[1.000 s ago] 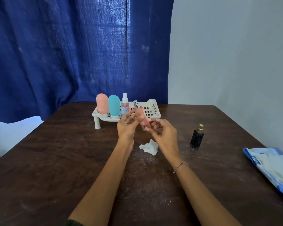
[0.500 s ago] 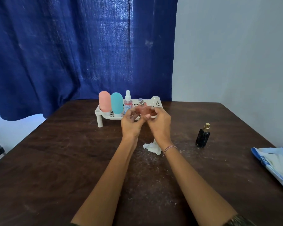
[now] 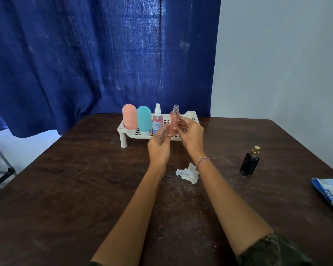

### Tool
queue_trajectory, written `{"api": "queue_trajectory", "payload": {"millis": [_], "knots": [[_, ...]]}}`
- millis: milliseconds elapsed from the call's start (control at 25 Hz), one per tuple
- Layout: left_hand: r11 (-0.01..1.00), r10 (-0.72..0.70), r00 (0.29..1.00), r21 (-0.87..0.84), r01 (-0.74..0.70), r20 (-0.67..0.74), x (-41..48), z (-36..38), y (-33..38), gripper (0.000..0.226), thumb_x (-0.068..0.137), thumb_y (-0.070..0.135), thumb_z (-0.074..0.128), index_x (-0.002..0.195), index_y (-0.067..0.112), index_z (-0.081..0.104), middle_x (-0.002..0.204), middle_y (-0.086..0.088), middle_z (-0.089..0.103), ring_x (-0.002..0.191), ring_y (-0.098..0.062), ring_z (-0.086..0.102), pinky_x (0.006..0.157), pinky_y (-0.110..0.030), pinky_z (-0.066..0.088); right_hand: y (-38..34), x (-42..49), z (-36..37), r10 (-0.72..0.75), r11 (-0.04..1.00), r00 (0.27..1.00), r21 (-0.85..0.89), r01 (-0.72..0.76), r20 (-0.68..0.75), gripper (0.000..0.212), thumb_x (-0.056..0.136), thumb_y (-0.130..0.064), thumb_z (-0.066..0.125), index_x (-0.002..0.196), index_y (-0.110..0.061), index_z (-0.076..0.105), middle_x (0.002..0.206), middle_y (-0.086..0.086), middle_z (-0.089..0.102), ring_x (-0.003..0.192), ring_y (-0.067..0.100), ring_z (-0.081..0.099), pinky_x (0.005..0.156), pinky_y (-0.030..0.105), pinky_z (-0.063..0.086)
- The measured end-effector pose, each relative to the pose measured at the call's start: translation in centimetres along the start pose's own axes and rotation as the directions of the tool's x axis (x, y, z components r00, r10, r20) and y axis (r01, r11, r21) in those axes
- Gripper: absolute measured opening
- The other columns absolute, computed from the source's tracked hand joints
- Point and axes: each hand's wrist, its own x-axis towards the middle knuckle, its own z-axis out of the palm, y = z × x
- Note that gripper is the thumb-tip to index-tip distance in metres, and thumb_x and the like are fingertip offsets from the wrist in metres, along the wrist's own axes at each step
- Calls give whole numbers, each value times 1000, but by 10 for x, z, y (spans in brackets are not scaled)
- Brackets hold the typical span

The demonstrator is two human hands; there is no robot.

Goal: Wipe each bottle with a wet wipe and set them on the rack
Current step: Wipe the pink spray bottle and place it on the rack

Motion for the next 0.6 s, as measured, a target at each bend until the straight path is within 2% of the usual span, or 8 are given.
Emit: {"api": "queue_trajectory", "payload": {"millis": [120,240,320,480,600], "knots": [[1000,-8,1000,17,8,3,1,1,-4,37,94,8,53,131,13,55,124,6,60,110,3,52,79,-1,41,2,3,6,27,999,999,-28,-26,34,39,84,-10,67,122,-9,59,109,8,69,98,15,65,82,19,48],[999,-27,999,27,27,26,3,1,-9,41,95,4,50,134,13,51,133,2,57,117,0,50,90,-10,41,3,5,10,33,999,997,-35,-31,64,37,86,-11,63,122,-9,59,109,9,69,99,17,65,85,23,49],[999,-40,998,38,39,37,5,0,-11,42,95,3,48,136,14,49,135,1,55,117,1,49,95,-15,39,4,7,12,36,998,996,-47,-33,82,36,87,-10,61,123,-10,59,109,10,69,100,18,65,86,24,49],[996,-65,998,66,63,27,8,0,-14,41,96,7,50,136,16,50,137,2,54,116,2,47,93,-15,38,5,10,17,48,993,992,-117,-35,118,37,89,-7,58,125,-9,56,111,12,67,103,22,63,93,35,50],[996,-67,997,68,64,39,9,0,-14,40,95,10,52,134,17,52,135,2,56,114,3,47,93,-14,38,7,12,19,47,990,991,-141,-29,128,33,90,-6,57,123,-8,58,111,13,67,103,23,63,92,33,49]]}}
